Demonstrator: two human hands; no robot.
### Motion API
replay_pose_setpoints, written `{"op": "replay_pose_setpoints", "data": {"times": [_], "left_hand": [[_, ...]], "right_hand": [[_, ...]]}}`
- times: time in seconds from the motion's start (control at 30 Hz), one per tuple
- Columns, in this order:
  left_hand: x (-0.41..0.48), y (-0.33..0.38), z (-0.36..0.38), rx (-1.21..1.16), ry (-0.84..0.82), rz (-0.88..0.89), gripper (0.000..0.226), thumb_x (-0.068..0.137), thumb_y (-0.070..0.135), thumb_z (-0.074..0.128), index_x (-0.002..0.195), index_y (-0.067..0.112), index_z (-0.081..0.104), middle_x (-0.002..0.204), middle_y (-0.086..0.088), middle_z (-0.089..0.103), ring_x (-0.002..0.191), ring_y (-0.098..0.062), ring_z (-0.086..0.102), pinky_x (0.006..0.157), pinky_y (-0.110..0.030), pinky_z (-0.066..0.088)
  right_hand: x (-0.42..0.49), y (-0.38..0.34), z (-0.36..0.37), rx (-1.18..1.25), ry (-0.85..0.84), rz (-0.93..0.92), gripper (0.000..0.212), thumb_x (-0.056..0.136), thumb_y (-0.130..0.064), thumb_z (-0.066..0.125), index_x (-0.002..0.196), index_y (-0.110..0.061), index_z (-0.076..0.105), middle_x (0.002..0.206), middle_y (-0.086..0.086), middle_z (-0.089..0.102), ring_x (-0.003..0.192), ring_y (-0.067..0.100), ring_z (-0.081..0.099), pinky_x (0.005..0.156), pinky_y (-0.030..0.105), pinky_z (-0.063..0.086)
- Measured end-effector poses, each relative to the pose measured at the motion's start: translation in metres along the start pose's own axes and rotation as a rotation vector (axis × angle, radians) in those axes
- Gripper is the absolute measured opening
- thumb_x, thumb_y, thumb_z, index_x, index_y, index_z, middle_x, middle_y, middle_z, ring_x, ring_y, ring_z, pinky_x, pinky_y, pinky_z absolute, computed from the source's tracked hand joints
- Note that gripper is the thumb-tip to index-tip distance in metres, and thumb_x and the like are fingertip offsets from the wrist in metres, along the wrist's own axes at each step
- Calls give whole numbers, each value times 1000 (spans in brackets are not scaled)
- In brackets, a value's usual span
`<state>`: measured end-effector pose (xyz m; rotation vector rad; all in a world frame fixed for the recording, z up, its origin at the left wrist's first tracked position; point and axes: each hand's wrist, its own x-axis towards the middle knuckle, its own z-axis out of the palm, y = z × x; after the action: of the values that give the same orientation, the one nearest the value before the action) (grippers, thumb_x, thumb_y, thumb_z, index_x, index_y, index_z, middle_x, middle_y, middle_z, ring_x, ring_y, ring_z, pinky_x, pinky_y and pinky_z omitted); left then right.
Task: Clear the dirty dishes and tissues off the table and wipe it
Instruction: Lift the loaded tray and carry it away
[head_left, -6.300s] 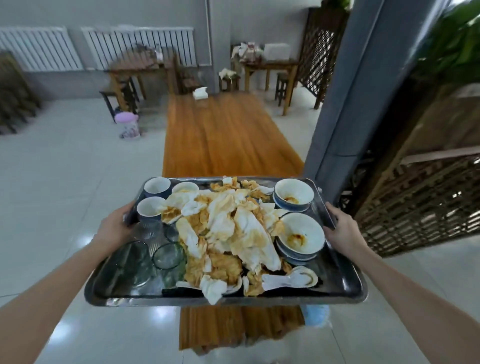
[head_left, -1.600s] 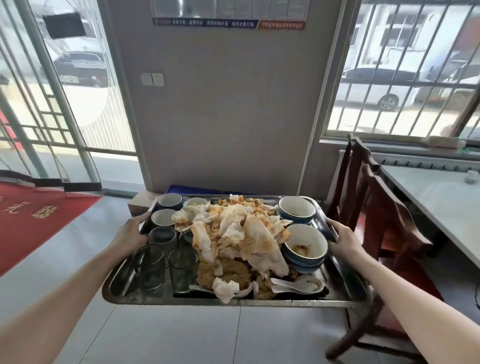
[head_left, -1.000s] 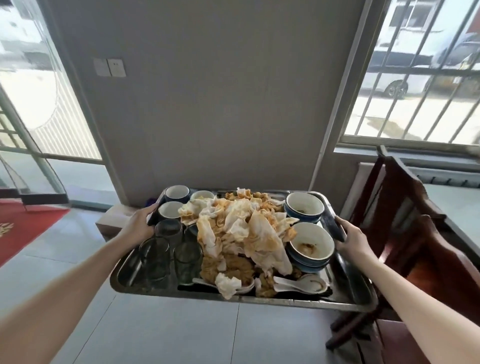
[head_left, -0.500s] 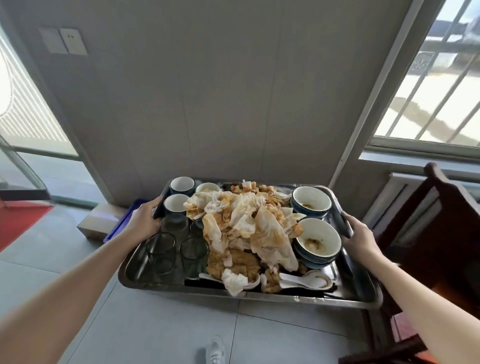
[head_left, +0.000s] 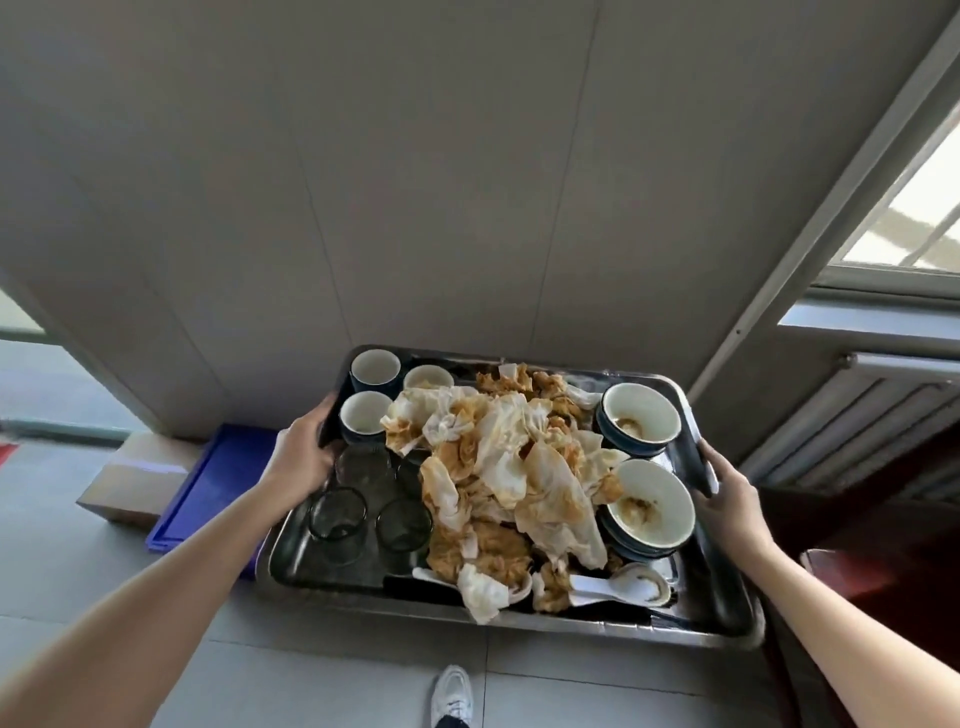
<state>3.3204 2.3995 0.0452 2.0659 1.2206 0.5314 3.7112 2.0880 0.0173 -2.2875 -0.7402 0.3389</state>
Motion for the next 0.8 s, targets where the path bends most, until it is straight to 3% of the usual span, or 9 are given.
{"op": "replay_pose_setpoints", "data": {"times": [0.13, 0.23, 0.33, 0.43, 0.63, 0.8], "left_hand": [[35, -22, 24, -45, -3, 1, 69, 81, 14, 76, 140, 38, 46, 116, 22, 62, 112, 1, 55, 86, -11, 43], [57, -45, 52, -36, 19, 13, 70, 81, 10, 74, 140, 34, 47, 117, 14, 66, 108, 11, 48, 79, 5, 36], [74, -72, 86, 13, 3, -9, 71, 82, 6, 70, 142, 34, 45, 117, 7, 68, 109, 1, 53, 77, -6, 39], [85, -106, 124, 13, -8, -25, 72, 83, 4, 66, 143, 37, 43, 114, 17, 64, 113, -13, 57, 82, -22, 40], [111, -176, 207, 42, -35, 3, 70, 86, 9, 65, 143, 42, 40, 115, 7, 69, 111, -24, 61, 81, -29, 42], [123, -238, 276, 46, -24, 24, 71, 85, 3, 64, 145, 34, 40, 115, -1, 70, 108, -30, 63, 79, -31, 43]], "right_hand": [[32, 13, 34, -19, 4, 48, 68, 81, -18, 73, 142, -22, 44, 123, 17, 63, 111, 32, 61, 84, 30, 42], [54, 32, 61, -30, -15, 68, 68, 82, -15, 72, 143, -24, 42, 121, 17, 64, 104, 31, 64, 82, 28, 42], [74, 58, 91, -45, -28, 66, 69, 82, -11, 71, 143, -23, 42, 122, 17, 63, 102, 31, 64, 83, 28, 42], [88, 92, 127, -60, -29, 65, 70, 82, -14, 72, 143, -23, 42, 125, 16, 61, 109, 31, 61, 82, 27, 40], [108, 171, 207, -32, -32, 74, 70, 81, -15, 73, 143, -23, 41, 130, 13, 59, 120, 29, 55, 88, 31, 42], [129, 230, 267, -62, -21, 25, 69, 81, -12, 74, 142, -17, 43, 133, 12, 57, 124, 30, 52, 94, 34, 40]]}}
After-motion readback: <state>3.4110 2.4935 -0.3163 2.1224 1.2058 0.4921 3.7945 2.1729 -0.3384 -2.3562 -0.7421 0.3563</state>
